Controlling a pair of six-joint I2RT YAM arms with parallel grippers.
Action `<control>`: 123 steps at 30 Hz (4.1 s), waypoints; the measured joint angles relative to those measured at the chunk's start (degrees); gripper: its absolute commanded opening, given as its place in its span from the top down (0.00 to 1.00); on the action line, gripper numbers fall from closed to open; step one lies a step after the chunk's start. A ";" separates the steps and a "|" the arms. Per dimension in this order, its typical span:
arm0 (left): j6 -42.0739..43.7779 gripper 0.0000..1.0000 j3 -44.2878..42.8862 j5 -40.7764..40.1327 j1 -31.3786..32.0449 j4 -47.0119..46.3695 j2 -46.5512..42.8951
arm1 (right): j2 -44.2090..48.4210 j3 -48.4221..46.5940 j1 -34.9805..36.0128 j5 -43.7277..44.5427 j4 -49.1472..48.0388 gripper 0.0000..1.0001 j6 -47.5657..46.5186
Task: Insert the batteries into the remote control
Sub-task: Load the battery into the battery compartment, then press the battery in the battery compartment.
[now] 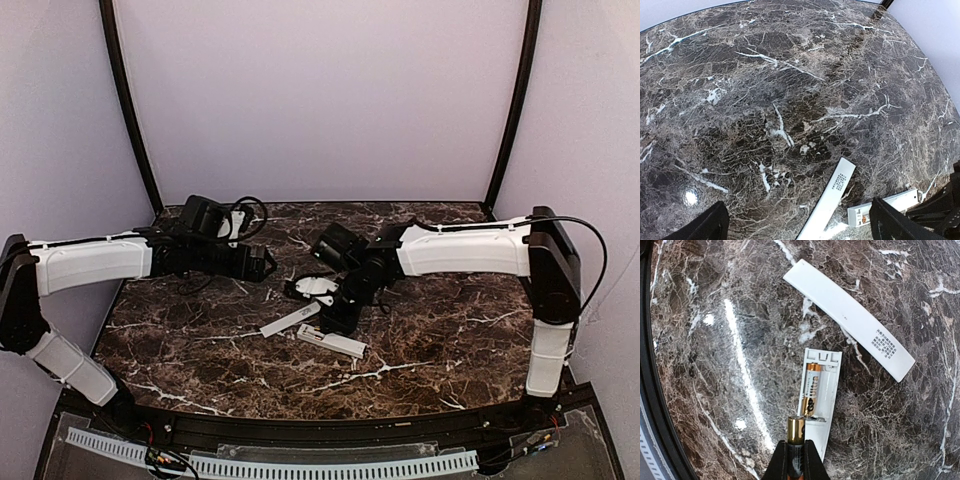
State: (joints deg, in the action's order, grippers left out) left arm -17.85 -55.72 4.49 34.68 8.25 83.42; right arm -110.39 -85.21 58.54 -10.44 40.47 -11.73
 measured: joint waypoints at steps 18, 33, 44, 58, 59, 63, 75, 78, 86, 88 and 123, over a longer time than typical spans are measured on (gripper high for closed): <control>-0.39 0.01 0.07 -0.04 -0.57 0.00 -0.02 | -8.17 -8.26 -1.88 1.36 3.85 1.00 2.43; -0.83 0.01 0.50 -0.68 -1.68 0.04 -1.79 | -12.31 -11.30 -1.95 0.09 4.98 1.00 2.45; -0.85 0.01 0.81 -0.63 -2.08 0.02 -1.79 | -13.29 -12.50 -1.97 -0.07 5.46 0.99 2.45; -0.92 0.02 0.81 -0.44 -2.32 0.02 -1.79 | -13.92 -13.35 -1.99 -1.29 5.92 0.68 3.28; -0.96 0.01 0.81 -0.42 -2.32 0.02 -1.79 | -13.92 -13.35 -2.03 -1.40 5.92 0.68 3.30; -1.25 0.02 0.83 -0.35 -2.32 0.02 -1.79 | -13.68 -13.25 -2.56 -2.29 5.55 0.66 3.50; -1.49 0.28 6.12 6.58 -2.58 -2.51 -1.79 | 6.38 6.27 -9.62 -13.22 -7.13 0.77 11.06; -1.66 0.40 8.07 11.67 -2.58 -4.24 -1.66 | 9.07 10.93 -9.99 -17.11 -11.67 0.83 15.61; -2.36 0.49 9.22 19.71 -0.63 -8.70 2.34 | 9.07 18.18 -9.84 -22.51 -19.15 0.88 24.92; -2.51 0.51 9.16 20.22 0.63 -9.07 3.82 | 8.98 18.38 -9.68 -22.69 -20.15 0.88 26.01; -6.32 0.69 5.29 22.86 6.75 -13.75 17.55 | 0.33 15.72 -8.59 -20.28 -23.30 0.95 29.70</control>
State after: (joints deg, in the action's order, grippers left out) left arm -24.16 -50.43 27.35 41.43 -5.50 100.97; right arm -110.06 -69.49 49.95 -30.72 17.17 17.98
